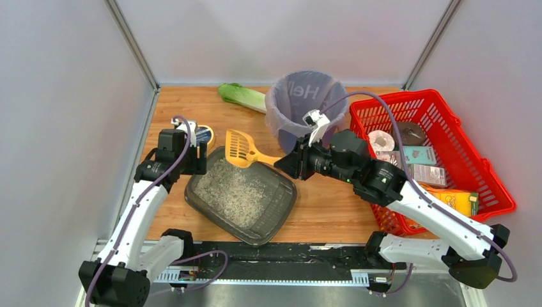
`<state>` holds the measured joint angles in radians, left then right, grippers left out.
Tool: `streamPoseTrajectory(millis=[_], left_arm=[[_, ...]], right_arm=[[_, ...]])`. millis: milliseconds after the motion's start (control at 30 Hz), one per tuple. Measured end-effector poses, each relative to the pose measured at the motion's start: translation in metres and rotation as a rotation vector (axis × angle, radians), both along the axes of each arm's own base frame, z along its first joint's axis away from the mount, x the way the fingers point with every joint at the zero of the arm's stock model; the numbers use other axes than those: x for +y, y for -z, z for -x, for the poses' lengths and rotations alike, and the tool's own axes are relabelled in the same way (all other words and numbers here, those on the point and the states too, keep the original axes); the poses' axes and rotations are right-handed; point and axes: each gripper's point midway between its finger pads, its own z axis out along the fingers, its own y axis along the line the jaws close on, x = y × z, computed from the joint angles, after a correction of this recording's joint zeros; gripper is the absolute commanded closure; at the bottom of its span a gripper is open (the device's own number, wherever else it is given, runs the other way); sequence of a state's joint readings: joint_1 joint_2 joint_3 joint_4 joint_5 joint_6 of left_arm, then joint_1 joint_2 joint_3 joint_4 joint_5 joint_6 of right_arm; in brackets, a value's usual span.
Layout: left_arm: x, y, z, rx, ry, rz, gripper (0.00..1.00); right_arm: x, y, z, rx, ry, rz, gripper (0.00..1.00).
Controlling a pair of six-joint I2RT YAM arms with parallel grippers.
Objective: Clean the litter box
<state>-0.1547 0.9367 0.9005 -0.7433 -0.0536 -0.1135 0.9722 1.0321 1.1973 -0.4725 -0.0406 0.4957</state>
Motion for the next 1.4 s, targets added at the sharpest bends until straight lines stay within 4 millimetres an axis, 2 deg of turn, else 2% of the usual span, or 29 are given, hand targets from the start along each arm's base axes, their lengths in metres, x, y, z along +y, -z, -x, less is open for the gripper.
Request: streamPoseTrajectory(millis=[133, 200, 400, 500, 733, 933, 1000, 1100, 1333, 1400], left_arm=[[0.0, 0.017, 0.005, 0.057, 0.004, -0.009, 0.24], [-0.001, 0.026, 0.008, 0.096, 0.012, -0.01, 0.25], [-0.002, 0.041, 0.011, 0.164, 0.021, -0.014, 0.29], [-0.002, 0.042, 0.012, 0.167, 0.022, -0.019, 0.29], [-0.006, 0.045, 0.015, 0.181, 0.041, -0.052, 0.3], [-0.001, 0.051, 0.015, 0.203, 0.024, -0.086, 0.32], [0.001, 0.053, 0.015, 0.212, 0.017, -0.095, 0.33], [0.002, 0.056, 0.016, 0.227, 0.012, -0.107, 0.38], [0.003, 0.062, 0.015, 0.252, 0.015, -0.126, 0.56], [0.005, 0.063, 0.015, 0.254, 0.011, -0.137, 0.57]], right_arm=[[0.017, 0.015, 0.008, 0.116, -0.044, -0.029, 1.0], [0.028, 0.029, 0.009, 0.191, -0.053, -0.042, 1.0], [0.052, 0.11, 0.008, 0.476, -0.003, 0.035, 1.0], [0.054, 0.136, 0.009, 0.58, 0.043, 0.061, 1.0], [0.055, 0.141, 0.009, 0.69, 0.121, 0.024, 1.0], [0.052, 0.169, 0.007, 0.777, 0.203, 0.088, 1.0], [0.055, 0.172, 0.004, 0.785, 0.222, 0.093, 1.0], [0.061, 0.172, 0.001, 0.788, 0.231, 0.089, 1.0], [0.079, 0.186, -0.003, 0.766, 0.283, 0.082, 1.0], [0.087, 0.191, -0.002, 0.756, 0.29, 0.079, 1.0]])
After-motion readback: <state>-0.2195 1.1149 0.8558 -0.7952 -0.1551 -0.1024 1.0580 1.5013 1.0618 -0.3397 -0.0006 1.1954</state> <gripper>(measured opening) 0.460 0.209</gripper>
